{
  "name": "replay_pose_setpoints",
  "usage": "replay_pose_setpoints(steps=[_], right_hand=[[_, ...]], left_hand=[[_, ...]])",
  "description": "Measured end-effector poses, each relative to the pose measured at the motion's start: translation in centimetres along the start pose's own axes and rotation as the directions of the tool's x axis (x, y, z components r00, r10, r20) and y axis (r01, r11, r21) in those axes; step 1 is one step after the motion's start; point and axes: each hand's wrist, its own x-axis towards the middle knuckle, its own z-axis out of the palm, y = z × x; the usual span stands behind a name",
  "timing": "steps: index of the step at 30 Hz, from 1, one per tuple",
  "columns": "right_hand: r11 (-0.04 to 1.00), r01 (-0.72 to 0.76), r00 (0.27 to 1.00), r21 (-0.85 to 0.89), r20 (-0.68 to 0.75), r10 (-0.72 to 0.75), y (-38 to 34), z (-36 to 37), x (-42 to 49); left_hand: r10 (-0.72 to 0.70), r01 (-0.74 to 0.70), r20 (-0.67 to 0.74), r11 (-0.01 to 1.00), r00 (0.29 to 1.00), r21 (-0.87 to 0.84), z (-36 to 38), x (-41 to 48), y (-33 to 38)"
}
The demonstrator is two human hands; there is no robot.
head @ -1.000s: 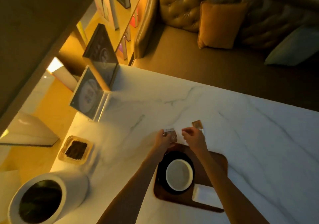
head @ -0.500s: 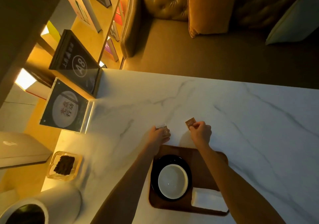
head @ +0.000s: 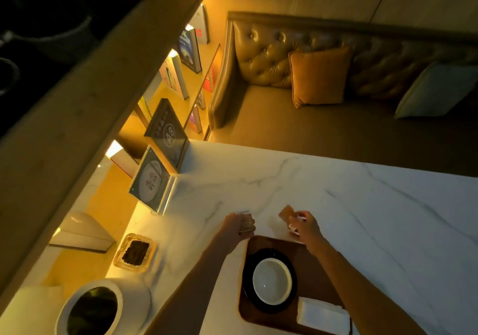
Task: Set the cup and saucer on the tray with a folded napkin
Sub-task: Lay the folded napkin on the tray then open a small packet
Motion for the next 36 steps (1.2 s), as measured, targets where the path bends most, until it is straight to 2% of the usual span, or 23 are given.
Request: replay_pose_setpoints(steps=[1, 3, 6, 9, 11, 13, 18, 21, 23, 26, 29, 31, 34, 36], right_hand=[[0.999, 0.047, 0.991, 0.027, 0.126, -0.05, -1.3, 0.1, -1.4], [0.983, 0.182, 0.921, -0.017, 0.353, -0.164, -4.0, 0.1, -4.2], [0.871, 0.418, 0.821, -0.257, 0.517, -0.242, -8.5, 0.7, -8.7], [0.727, 0.568, 0.784, -0.385, 0.523, -0.336, -11.6, 1.5, -12.9], [0.621, 0.678, 0.72, -0.392, 0.523, -0.456, -12.6, 1.8, -16.0], [0.56, 0.748, 0.657, -0.357, 0.519, -0.547, -13.0, 1.9, -19.1], [0.472, 0.81, 0.586, -0.348, 0.435, -0.684, -12.5, 2.2, -25.7], [0.4, 0.854, 0.508, -0.332, 0.369, -0.779, -11.6, 1.6, -29.0], [0.28, 0.885, 0.429, -0.373, 0.415, -0.803, -10.5, 1.0, -30.5], [0.14, 0.888, 0.367, -0.438, 0.491, -0.79, -8.6, 1.0, -32.6], [0.02, 0.868, 0.295, -0.497, 0.481, -0.826, -7.5, 1.2, -33.7], [0.019, 0.861, 0.291, -0.508, 0.463, -0.837, -7.3, 0.8, -34.4], [0.055, 0.869, 0.309, -0.491, 0.454, -0.835, -7.3, -0.1, -35.2], [0.025, 0.873, 0.291, -0.487, 0.48, -0.827, -7.3, -0.6, -35.9]], left_hand=[[0.001, -0.001, 0.029, 1.0, 1.0, -0.018, -0.1, -1.2, 0.6], [0.005, 0.001, 0.093, 0.998, 0.996, -0.065, 0.1, -3.7, 1.6], [0.075, -0.077, 0.151, 0.997, 0.986, 0.011, 0.1, -7.2, 2.9], [0.153, -0.216, 0.28, 0.953, 0.948, 0.213, 0.1, -11.8, 4.0], [0.224, -0.363, 0.379, 0.864, 0.898, 0.35, 0.3, -15.5, 4.5], [0.27, -0.452, 0.45, 0.812, 0.851, 0.369, 0.6, -19.0, 4.7], [0.391, -0.57, 0.496, 0.771, 0.775, 0.283, 0.8, -24.2, 4.0], [0.459, -0.602, 0.416, 0.725, 0.785, 0.336, 0.4, -25.9, 3.2], [0.479, -0.616, 0.404, 0.7, 0.78, 0.36, 0.1, -27.0, 2.7], [0.479, -0.576, 0.37, 0.788, 0.796, 0.217, 0.4, -29.2, 1.4], [0.487, -0.572, 0.329, 0.781, 0.809, 0.251, 1.1, -30.8, 0.2], [0.487, -0.574, 0.353, 0.792, 0.799, 0.206, 1.0, -31.3, -0.2], [0.459, -0.486, 0.351, 0.874, 0.816, -0.014, 1.0, -31.9, -0.4], [0.434, -0.44, 0.382, 0.895, 0.816, -0.078, 1.2, -32.3, -0.5]])
